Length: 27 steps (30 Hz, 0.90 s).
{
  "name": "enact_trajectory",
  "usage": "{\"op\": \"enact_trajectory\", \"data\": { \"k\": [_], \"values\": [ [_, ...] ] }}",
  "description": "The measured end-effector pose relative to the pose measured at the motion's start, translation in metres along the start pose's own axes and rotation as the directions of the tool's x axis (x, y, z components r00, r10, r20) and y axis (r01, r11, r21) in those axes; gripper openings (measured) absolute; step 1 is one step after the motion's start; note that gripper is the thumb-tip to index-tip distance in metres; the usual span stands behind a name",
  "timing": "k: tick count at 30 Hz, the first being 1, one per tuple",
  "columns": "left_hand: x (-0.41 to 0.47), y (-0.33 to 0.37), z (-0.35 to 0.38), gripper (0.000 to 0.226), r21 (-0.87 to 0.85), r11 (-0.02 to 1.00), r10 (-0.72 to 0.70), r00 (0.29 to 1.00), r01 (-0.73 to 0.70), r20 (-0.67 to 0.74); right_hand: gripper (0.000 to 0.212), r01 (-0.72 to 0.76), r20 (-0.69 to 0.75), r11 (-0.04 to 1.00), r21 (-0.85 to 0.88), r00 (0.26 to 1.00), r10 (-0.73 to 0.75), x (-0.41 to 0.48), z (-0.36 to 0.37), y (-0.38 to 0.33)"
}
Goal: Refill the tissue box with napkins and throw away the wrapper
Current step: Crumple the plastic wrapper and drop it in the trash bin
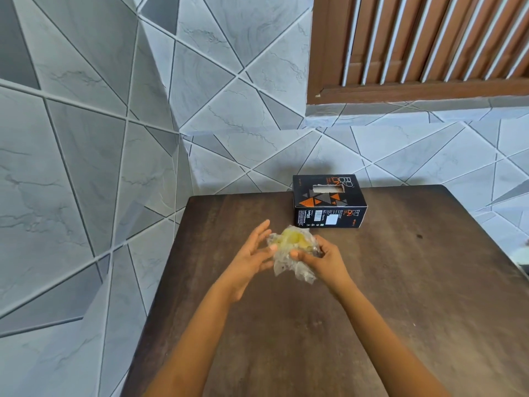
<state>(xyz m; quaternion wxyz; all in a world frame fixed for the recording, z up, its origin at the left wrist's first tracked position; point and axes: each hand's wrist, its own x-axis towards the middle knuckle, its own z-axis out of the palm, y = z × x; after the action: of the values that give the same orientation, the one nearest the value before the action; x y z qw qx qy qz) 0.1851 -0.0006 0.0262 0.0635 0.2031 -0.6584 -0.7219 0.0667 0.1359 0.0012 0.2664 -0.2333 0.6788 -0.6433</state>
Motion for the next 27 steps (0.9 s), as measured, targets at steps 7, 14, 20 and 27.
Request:
{"op": "enact_trajectory", "data": {
  "k": [7, 14, 20, 27],
  "values": [
    [0.009, -0.009, -0.003, 0.056, 0.261, 0.965, 0.06, 0.995, -0.038, -0.077, 0.026, -0.122, 0.035, 0.992, -0.011, 0.992, 0.122, -0.002, 0.003, -0.005],
    [0.015, -0.019, 0.015, 0.033, 0.131, 0.991, 0.024, 0.958, 0.014, -0.287, 0.034, -0.203, 0.17, 0.97, 0.134, 0.969, 0.18, -0.022, -0.015, 0.002],
    [0.005, -0.029, 0.071, 0.029, 0.122, 0.992, 0.009, 0.97, 0.022, -0.242, 0.018, -0.212, 0.047, 0.966, 0.148, 0.977, 0.207, -0.04, -0.059, 0.022],
    [0.003, -0.033, 0.184, 0.029, -0.241, 0.957, -0.168, 0.986, 0.164, 0.004, 0.015, -0.187, -0.006, 0.975, 0.121, 0.982, 0.189, -0.078, -0.186, 0.033]
  ]
}}
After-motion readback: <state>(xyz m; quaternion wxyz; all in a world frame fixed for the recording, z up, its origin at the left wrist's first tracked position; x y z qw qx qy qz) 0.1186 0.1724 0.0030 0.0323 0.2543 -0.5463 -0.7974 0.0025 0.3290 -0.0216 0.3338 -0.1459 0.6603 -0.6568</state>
